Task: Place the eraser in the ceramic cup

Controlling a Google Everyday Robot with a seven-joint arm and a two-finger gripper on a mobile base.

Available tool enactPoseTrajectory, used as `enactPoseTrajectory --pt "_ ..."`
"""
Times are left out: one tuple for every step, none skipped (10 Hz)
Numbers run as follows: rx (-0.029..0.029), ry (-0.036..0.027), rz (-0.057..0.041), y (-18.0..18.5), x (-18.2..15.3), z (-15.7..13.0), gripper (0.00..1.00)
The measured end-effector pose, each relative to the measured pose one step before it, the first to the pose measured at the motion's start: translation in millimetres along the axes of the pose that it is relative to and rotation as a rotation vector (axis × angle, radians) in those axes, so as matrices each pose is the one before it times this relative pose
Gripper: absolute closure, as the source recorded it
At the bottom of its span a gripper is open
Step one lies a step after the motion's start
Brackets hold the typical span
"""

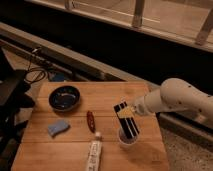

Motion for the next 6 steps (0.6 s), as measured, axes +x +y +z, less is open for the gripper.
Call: enactPoseTrajectory --pt "0.00092 0.00206 -0.00480 0.04 -0.39 0.10 1.00" --pt "0.00888 -0.00974 -0.03081 -1.70 -0.25 0.98 1.00" --pt "-0.00027 -0.00924 -0.03462 -1.64 0.73 1.77 1.00" --pt "-0.00041 -0.01407 -0.02280 -1.96 -0.46 0.92 1.00" --pt "-0.00632 -0.02208 -0.00453 -2.56 0.48 1.33 1.00" --pt "-0.00592 -0.01877 -0.00290 -2.19 0.89 0.94 1.00"
